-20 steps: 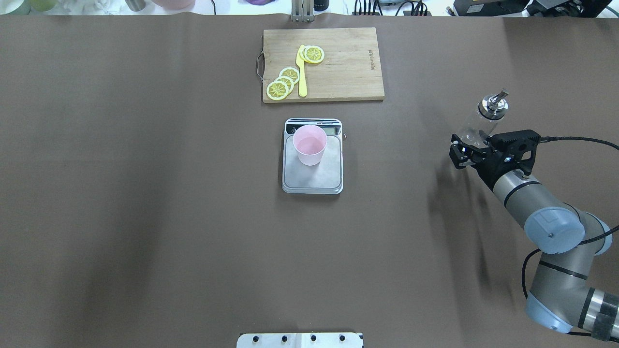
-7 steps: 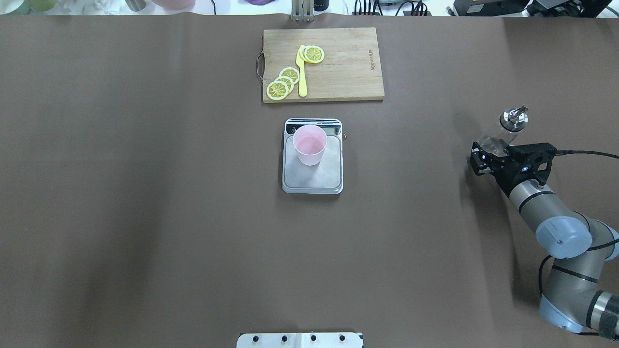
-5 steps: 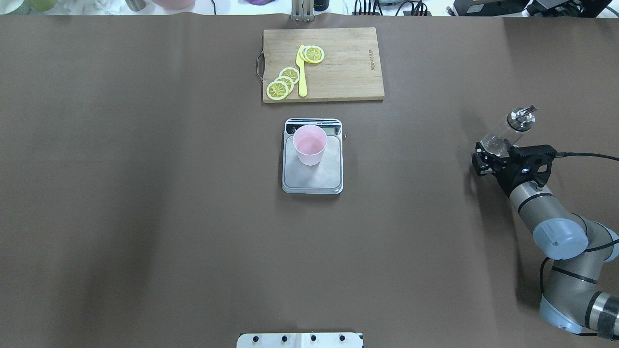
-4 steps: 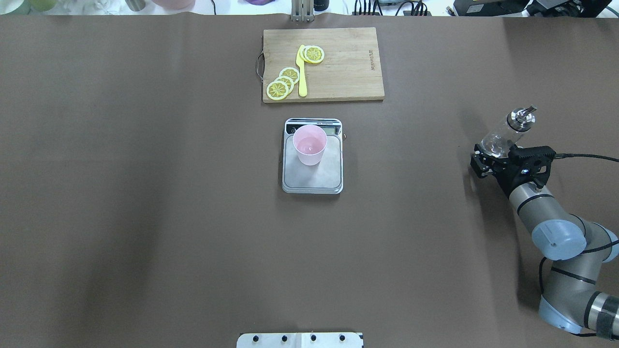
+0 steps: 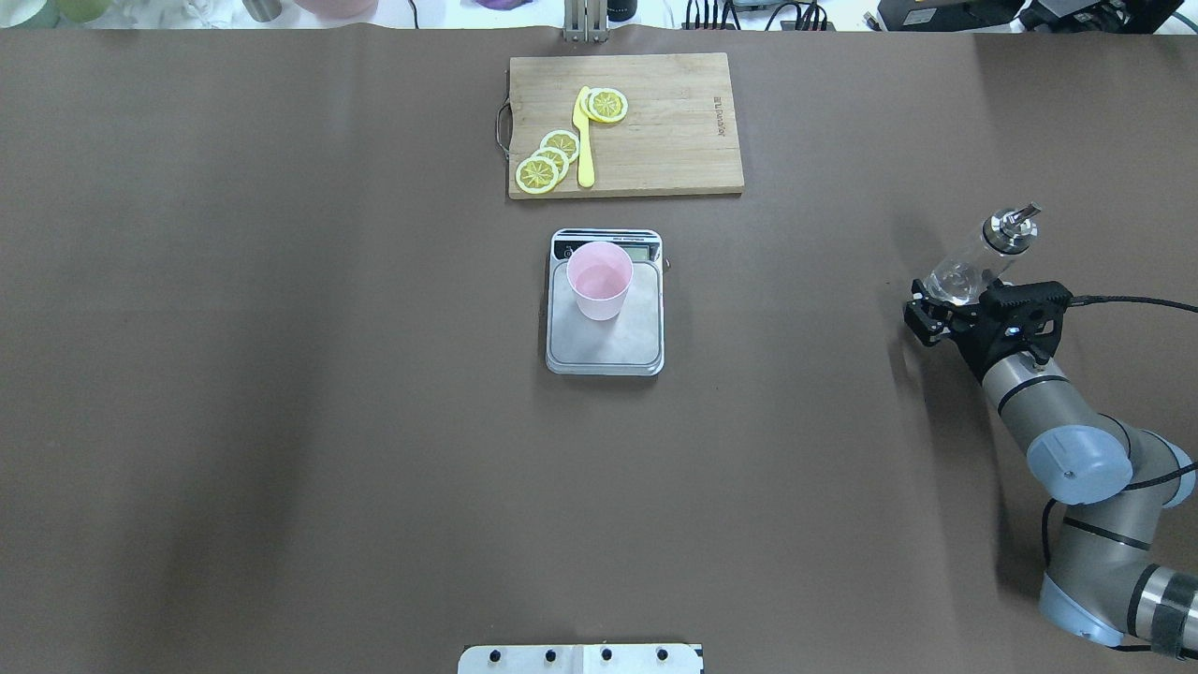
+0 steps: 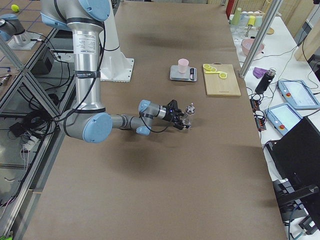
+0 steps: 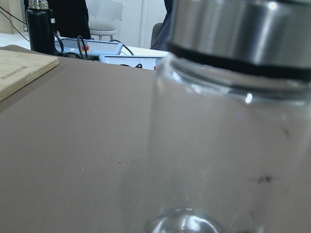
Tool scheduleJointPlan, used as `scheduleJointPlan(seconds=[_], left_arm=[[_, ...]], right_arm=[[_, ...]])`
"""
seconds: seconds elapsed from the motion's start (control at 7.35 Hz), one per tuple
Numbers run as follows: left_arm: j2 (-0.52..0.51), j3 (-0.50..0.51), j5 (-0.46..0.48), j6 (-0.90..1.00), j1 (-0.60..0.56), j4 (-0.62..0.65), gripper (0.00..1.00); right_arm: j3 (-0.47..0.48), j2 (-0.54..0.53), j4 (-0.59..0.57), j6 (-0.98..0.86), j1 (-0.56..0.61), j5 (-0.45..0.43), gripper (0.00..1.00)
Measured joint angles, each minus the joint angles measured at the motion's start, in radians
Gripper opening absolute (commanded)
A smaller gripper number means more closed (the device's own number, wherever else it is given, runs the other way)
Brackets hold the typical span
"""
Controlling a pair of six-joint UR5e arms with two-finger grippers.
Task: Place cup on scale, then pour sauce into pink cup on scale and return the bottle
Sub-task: 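Lower the glass bottle onto the table with the right gripper, then open the right gripper and withdraw it away from the bottle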
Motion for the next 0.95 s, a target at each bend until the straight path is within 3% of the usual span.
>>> scheduleJointPlan(seconds=[0.95], left_arm=[[0.000, -0.004, 0.000, 0.000, 0.001, 0.000, 0.98]], right_arm=[[0.118, -0.150, 0.109, 0.015, -0.105, -0.036, 1.00]])
